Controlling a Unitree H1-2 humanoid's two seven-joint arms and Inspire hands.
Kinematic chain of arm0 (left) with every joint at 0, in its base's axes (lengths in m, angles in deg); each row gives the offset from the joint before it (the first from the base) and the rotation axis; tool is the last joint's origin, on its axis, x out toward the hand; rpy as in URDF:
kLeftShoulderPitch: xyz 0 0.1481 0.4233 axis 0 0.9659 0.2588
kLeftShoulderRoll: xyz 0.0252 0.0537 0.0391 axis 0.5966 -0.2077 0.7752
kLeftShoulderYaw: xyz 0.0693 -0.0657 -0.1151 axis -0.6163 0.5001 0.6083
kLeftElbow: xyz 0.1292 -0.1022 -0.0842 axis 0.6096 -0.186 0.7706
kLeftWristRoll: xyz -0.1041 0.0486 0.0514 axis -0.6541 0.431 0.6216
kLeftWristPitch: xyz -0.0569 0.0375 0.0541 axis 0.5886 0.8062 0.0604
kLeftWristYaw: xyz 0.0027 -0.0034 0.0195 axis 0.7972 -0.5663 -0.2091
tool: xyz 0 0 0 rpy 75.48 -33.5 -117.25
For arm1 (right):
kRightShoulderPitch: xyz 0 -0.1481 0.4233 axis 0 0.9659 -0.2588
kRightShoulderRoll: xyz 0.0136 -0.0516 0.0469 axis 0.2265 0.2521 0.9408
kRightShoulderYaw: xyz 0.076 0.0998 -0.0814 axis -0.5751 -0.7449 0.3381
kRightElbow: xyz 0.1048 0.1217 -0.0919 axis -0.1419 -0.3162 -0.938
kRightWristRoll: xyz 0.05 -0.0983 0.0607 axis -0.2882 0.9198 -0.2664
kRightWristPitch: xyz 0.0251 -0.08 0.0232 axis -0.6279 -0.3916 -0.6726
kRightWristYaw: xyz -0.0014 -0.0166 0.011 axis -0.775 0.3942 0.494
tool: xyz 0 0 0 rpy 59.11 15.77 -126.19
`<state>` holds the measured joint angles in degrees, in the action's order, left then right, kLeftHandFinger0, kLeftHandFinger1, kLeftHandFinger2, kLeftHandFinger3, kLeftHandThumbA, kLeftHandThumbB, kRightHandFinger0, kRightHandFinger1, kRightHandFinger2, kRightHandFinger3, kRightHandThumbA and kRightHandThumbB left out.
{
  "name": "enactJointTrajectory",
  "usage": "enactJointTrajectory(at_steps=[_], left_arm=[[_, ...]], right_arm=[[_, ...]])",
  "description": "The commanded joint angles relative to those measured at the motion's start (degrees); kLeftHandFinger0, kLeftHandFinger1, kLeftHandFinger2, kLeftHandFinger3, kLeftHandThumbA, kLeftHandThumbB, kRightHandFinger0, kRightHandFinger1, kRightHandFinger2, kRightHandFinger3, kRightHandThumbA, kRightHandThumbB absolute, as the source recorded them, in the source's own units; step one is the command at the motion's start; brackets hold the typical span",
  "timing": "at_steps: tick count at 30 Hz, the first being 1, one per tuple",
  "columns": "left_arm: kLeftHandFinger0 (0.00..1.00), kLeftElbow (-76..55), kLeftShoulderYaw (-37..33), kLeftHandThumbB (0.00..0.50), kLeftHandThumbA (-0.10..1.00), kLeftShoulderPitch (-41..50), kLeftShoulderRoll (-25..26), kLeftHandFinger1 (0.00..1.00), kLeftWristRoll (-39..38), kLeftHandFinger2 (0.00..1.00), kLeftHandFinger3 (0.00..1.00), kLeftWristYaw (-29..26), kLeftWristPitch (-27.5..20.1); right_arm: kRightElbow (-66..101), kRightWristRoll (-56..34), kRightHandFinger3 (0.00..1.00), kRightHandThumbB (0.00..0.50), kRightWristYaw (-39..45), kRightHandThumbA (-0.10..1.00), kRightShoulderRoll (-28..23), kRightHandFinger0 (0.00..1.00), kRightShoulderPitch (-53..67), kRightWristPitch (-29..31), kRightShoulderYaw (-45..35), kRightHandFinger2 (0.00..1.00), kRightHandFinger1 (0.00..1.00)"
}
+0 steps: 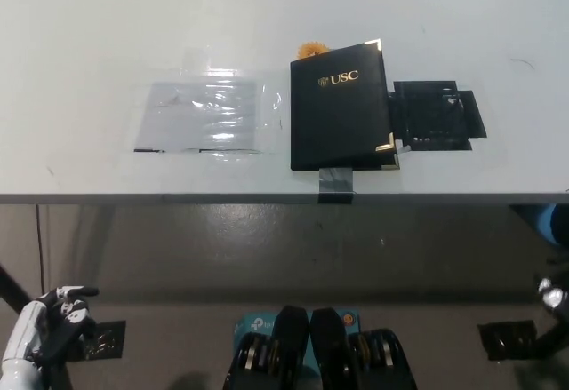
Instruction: The robot uses its right hand to push the cover of the diary kept in the middle of the desk towards the left to open it
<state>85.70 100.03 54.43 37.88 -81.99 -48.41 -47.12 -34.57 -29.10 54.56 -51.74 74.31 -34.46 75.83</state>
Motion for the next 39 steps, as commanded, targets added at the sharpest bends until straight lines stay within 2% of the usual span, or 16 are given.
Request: enactJointTrajectory(at_steps=[1,6,8,9,11,13,16,19,20,24,26,28,29,35,37,39], left_arm=[[0.18,-1.74,0.49,0.455,0.14,-0.82,0.49,0.24,-1.06,0.25,0.44,0.31,0.15],[0.20,-1.77,0.23,0.457,0.15,-0.76,0.66,0.25,-1.01,0.26,0.46,0.39,0.63],[0.20,-1.84,0.25,0.451,0.14,-0.68,0.62,0.25,-1.14,0.27,0.47,0.44,0.34],[0.20,-1.21,0.14,0.465,0.15,-0.36,0.78,0.25,-0.98,0.27,0.47,0.64,-0.47],[0.20,-1.52,0.17,0.465,0.16,-0.36,0.66,0.26,-1.05,0.27,0.45,0.50,-0.13],[0.20,-1.31,0.21,0.471,0.16,-0.13,0.56,0.26,-1.18,0.27,0.45,0.51,-0.19],[0.20,-1.19,0.15,0.476,0.16,-0.16,0.56,0.27,-1.03,0.26,0.43,0.42,-0.36],[0.20,-1.21,0.10,0.470,0.14,0.46,0.36,0.26,-1.09,0.28,0.44,0.50,-0.59],[0.20,-1.31,0.15,0.466,0.14,0.83,0.11,0.26,-1.12,0.29,0.47,0.35,-0.60],[0.22,-1.46,0.43,0.458,0.12,0.99,-0.20,0.28,-1.40,0.30,0.48,0.15,0.05],[0.22,-1.40,0.27,0.458,0.14,0.86,-0.05,0.27,-1.29,0.30,0.49,0.35,0.13],[0.21,-1.91,0.29,0.421,0.11,0.85,0.09,0.27,-1.20,0.30,0.52,0.32,0.29],[0.20,-2.47,0.41,0.411,0.09,0.87,0.01,0.26,-1.38,0.30,0.53,0.22,0.85],[0.18,-2.29,0.55,0.465,0.15,0.51,-0.20,0.24,-1.76,0.27,0.47,0.41,-0.17],[0.17,-2.14,0.42,0.466,0.17,0.54,-0.44,0.24,-1.67,0.26,0.45,0.33,-0.42],[0.17,-2.14,0.38,0.449,0.14,0.57,-0.45,0.23,-1.45,0.26,0.46,0.15,-0.11]], right_arm=[[7.27,0.03,0.45,0.241,2.69,0.14,-1.89,0.18,-4.00,-2.53,1.29,0.34,0.26],[12.39,-1.40,0.44,0.273,4.78,0.19,-2.38,0.08,-8.78,-3.55,2.64,0.30,0.20],[13.82,-1.57,0.45,0.279,5.17,0.22,-2.32,0.08,-10.22,-5.04,2.95,0.32,0.21],[15.12,-3.07,0.46,0.249,5.72,0.16,-1.75,0.09,-12.04,-6.09,3.22,0.33,0.21],[15.95,-2.93,0.47,0.217,5.84,0.18,-1.40,0.08,-14.25,-7.38,3.74,0.34,0.21],[15.33,-3.25,0.49,0.186,5.72,0.22,-0.67,0.19,-16.22,-7.67,3.94,0.37,0.25],[12.73,-3.60,0.61,0.121,5.14,0.27,0.62,0.28,-19.37,-7.75,3.79,0.49,0.36],[9.91,-4.35,0.66,0.065,4.07,0.17,2.36,0.29,-21.25,-7.70,2.95,0.51,0.38],[7.43,-5.46,0.69,0.048,3.00,0.20,4.00,0.34,-23.09,-9.27,1.97,0.54,0.42],[1.19,-6.67,0.70,0.056,1.33,0.33,6.94,0.37,-26.51,-10.12,-0.39,0.58,0.46],[-1.62,-8.48,0.74,0.031,0.61,0.36,8.94,0.40,-28.07,-11.07,-2.19,0.63,0.50],[-3.40,-11.13,0.85,0.016,0.50,0.45,11.16,0.55,-29.27,-12.14,-3.97,0.75,0.64],[-4.49,-11.85,0.88,0.013,0.48,0.49,11.94,0.59,-29.88,-12.04,-4.58,0.77,0.66],[-8.97,-13.30,0.98,0.000,-0.82,0.65,15.73,0.69,-32.11,-11.11,-6.66,0.89,0.80],[-9.50,-13.63,1.00,0.004,-1.29,0.68,16.36,0.71,-32.51,-11.20,-7.11,0.90,0.82],[-10.64,-14.10,1.00,0.036,-3.23,0.72,18.18,0.80,-33.18,-10.99,-8.02,0.94,0.87]])
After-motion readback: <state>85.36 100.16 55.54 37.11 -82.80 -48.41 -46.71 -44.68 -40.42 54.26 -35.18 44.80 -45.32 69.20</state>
